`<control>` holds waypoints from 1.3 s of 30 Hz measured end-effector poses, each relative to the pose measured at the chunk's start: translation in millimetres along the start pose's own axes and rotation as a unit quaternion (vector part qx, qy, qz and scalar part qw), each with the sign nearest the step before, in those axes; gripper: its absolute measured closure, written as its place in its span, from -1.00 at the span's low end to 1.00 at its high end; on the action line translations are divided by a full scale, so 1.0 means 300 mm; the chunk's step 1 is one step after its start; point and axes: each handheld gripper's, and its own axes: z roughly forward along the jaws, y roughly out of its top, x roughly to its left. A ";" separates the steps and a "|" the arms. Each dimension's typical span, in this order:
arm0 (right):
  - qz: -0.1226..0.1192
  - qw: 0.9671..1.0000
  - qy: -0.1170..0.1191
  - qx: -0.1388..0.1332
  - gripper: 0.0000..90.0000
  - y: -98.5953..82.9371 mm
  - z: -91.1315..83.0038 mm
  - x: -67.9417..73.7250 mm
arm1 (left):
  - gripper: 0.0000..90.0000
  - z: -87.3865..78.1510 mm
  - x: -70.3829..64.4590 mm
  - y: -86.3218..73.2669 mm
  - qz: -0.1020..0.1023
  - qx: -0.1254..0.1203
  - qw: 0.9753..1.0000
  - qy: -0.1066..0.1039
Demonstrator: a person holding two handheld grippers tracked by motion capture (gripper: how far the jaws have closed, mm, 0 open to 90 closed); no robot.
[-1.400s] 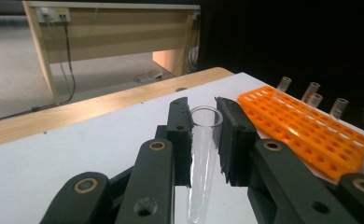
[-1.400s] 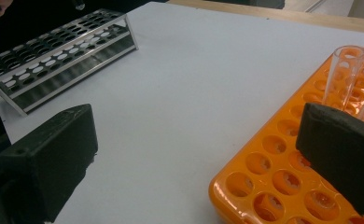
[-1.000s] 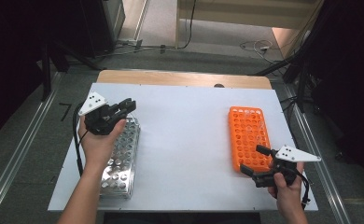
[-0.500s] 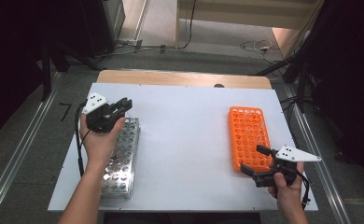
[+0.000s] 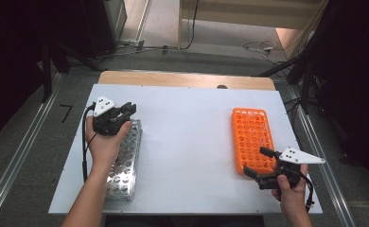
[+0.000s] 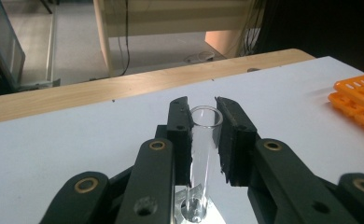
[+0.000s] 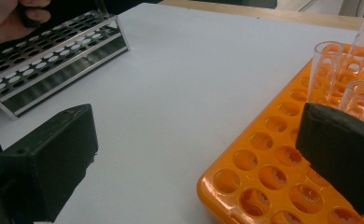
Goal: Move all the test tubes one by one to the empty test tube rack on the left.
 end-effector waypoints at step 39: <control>0.005 1.000 -0.003 0.001 -1.00 0.000 -0.005 -0.014 | 0.52 0.039 -0.005 -0.026 -0.022 0.084 0.996 -0.007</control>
